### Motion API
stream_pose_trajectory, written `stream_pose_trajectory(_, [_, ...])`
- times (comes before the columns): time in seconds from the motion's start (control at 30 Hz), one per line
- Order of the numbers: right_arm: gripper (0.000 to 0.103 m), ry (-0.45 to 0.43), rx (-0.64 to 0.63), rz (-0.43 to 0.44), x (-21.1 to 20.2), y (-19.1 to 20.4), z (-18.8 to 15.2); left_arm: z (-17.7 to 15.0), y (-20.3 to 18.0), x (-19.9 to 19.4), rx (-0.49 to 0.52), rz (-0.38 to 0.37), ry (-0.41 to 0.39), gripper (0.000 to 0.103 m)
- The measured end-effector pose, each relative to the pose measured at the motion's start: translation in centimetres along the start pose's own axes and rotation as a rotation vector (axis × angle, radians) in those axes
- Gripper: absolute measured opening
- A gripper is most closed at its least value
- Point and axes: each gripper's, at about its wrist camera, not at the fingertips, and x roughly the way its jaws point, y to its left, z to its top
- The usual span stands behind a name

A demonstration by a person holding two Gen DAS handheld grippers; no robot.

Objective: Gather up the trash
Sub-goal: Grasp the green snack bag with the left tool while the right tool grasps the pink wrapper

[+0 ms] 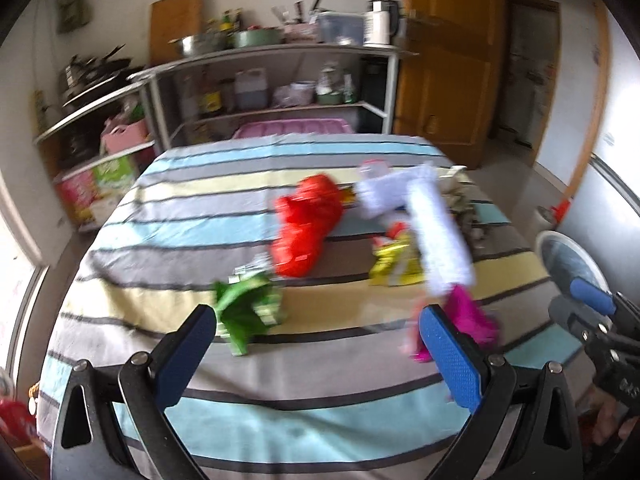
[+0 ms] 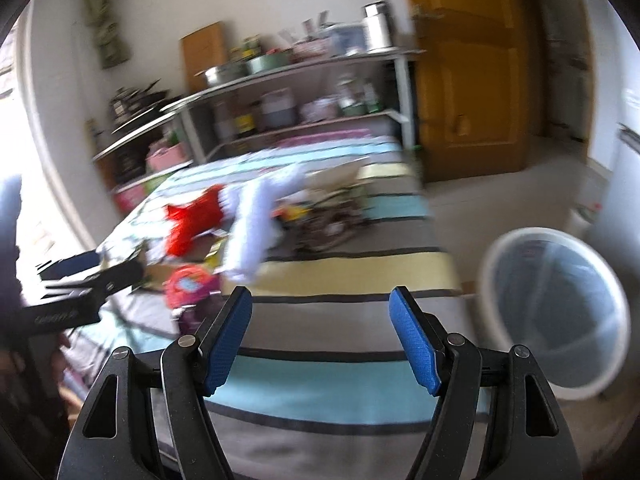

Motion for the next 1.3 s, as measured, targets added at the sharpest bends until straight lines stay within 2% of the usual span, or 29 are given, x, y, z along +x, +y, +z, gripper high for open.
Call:
stream_pose_trajectory(0.2, [0.072,0.062,-0.04,0.109,2.7,2.9,0.0,-0.3,2.8,1.8,-0.053,0.006,0.036,0.103])
stream_pose_trajectory(0.33, [0.069,0.116,-0.044,0.146,3.9,3.3,-0.3,-0.3,3.9,3.0,-0.079,-0.008,0.049,0.098])
stream_pose_trajectory(0.4, [0.064,0.129,-0.044,0.16,4.5,3.6,-0.4,-0.2,4.3,3.5,-0.089,-0.008,0.056,0.095])
stream_pose_trajectory(0.47, [0.058,0.127,-0.053,0.174,4.6,3.9,-0.4,-0.2,4.4,3.9,-0.089,-0.007,0.059,0.087])
stream_pose_trajectory(0.53, [0.051,0.122,-0.063,0.182,4.5,4.1,-0.2,0.0,4.7,4.5,-0.104,-0.02,0.069,0.086])
stream_pose_trajectory(0.6, [0.043,0.122,-0.064,0.198,4.7,4.3,-0.1,0.0,4.8,5.0,-0.111,-0.024,0.084,0.078])
stream_pose_trajectory(0.7, [0.036,0.123,-0.064,0.214,4.6,4.5,-0.1,0.0,4.7,5.6,-0.105,-0.036,0.108,0.067])
stream_pose_trajectory(0.9, [0.035,0.131,-0.043,0.242,5.0,4.3,0.2,-0.3,4.7,6.2,-0.114,-0.046,0.13,0.062])
stream_pose_trajectory(0.93, [0.036,0.134,-0.035,0.243,5.1,4.2,0.3,-0.2,4.7,6.2,-0.11,-0.04,0.129,0.058])
stream_pose_trajectory(1.07, [0.038,0.131,-0.041,0.225,5.4,4.4,0.5,-0.2,4.6,6.3,-0.098,-0.023,0.128,0.052])
stream_pose_trajectory(1.2, [0.038,0.135,-0.043,0.228,5.3,4.4,0.3,-0.2,4.6,6.2,-0.099,-0.042,0.125,0.049])
stream_pose_trajectory(1.23, [0.037,0.133,-0.049,0.228,5.2,4.4,0.3,-0.2,4.6,6.2,-0.099,-0.041,0.123,0.049])
stream_pose_trajectory(1.3, [0.027,0.127,-0.05,0.233,5.0,4.4,0.3,-0.2,4.6,5.9,-0.101,-0.045,0.117,0.048])
